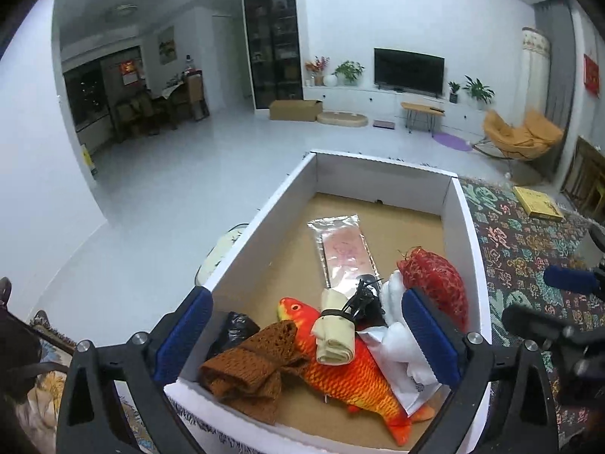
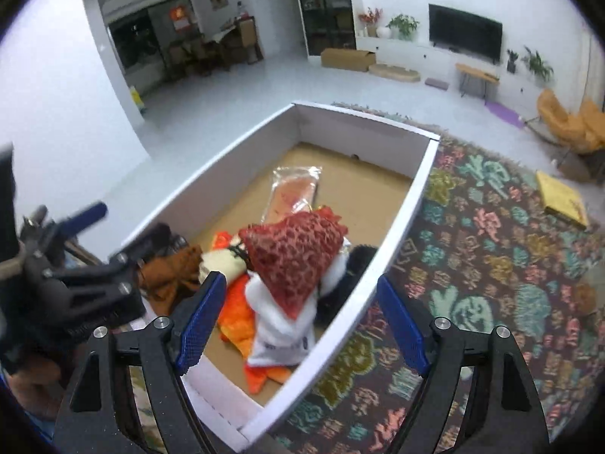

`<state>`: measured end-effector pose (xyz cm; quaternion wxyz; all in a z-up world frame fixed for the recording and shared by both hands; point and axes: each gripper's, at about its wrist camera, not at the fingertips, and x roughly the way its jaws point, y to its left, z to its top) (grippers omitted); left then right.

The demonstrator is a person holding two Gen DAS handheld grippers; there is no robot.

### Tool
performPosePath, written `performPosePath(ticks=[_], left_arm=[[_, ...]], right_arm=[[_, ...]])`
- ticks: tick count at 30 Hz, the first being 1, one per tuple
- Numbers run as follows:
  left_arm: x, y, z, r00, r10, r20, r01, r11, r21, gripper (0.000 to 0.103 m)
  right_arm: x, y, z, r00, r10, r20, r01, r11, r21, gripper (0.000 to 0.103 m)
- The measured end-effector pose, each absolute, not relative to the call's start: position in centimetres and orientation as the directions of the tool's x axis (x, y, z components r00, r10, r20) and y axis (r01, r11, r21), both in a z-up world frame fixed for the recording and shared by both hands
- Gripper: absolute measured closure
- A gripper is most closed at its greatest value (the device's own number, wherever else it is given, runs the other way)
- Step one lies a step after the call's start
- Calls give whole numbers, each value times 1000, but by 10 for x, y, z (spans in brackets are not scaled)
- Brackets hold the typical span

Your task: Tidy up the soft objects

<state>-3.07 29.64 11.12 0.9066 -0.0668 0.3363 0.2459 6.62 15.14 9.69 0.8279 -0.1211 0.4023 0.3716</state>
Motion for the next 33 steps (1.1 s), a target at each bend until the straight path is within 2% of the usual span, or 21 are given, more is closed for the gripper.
performPosePath(ticks=[12,17,23,33], left_arm=[[-52,284,125,633,468,-617,-558,828,56,0],[-51,278,128,621,501,-604,-565,819,99,0],[-52,286,127,587,505,-633,-591,801,92,0],[-57,283,137,618,511,-597,-582,808,89,0]], right_arm=[[41,152,103,438,476,-763,-721,693,18,19],[36,156,103,441,471,-764,-727,687,4,19],[32,160,103,464,449,-764,-725,688,-36,19],[28,165,105,469,445,-763,-733,678,-56,19]])
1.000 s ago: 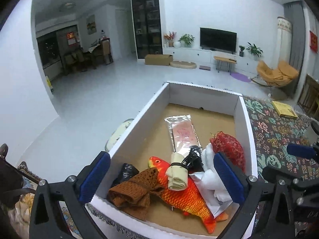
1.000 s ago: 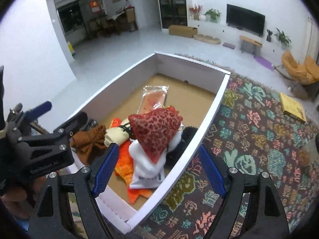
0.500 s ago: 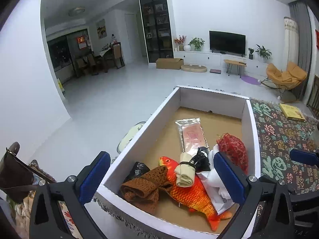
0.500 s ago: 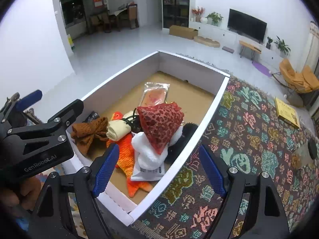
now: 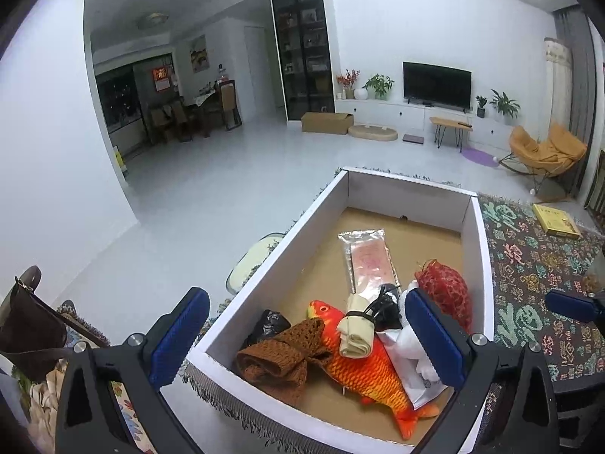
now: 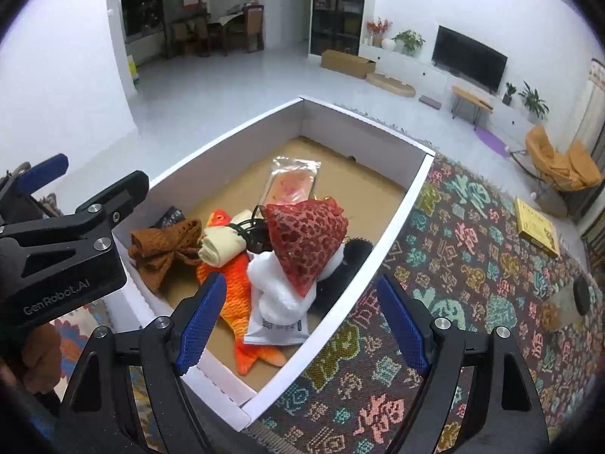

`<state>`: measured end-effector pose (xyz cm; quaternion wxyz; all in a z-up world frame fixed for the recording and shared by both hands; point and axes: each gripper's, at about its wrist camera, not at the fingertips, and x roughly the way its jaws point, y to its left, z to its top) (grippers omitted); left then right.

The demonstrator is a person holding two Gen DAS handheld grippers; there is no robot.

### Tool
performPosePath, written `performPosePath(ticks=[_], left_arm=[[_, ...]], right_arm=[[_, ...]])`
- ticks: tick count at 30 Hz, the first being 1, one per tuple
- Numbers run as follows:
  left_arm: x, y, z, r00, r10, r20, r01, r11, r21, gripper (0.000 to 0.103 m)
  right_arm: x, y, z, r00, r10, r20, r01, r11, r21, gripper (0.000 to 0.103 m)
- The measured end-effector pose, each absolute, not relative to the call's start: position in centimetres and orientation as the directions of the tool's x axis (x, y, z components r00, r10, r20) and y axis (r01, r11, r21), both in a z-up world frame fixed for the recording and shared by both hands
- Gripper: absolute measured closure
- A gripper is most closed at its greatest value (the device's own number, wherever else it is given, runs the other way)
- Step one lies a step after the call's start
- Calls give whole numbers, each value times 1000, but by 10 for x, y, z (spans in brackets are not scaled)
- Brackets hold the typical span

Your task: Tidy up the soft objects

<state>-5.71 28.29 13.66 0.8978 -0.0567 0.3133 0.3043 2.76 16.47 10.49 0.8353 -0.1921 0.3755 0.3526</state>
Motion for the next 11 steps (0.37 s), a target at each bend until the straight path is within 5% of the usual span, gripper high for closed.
performPosePath(ticks=[11], left_arm=[[-61,284,138,631,474,-614,-576,816,38,0]], right_arm=[[25,167,103,469,444,-764,-737,674,-60,19]])
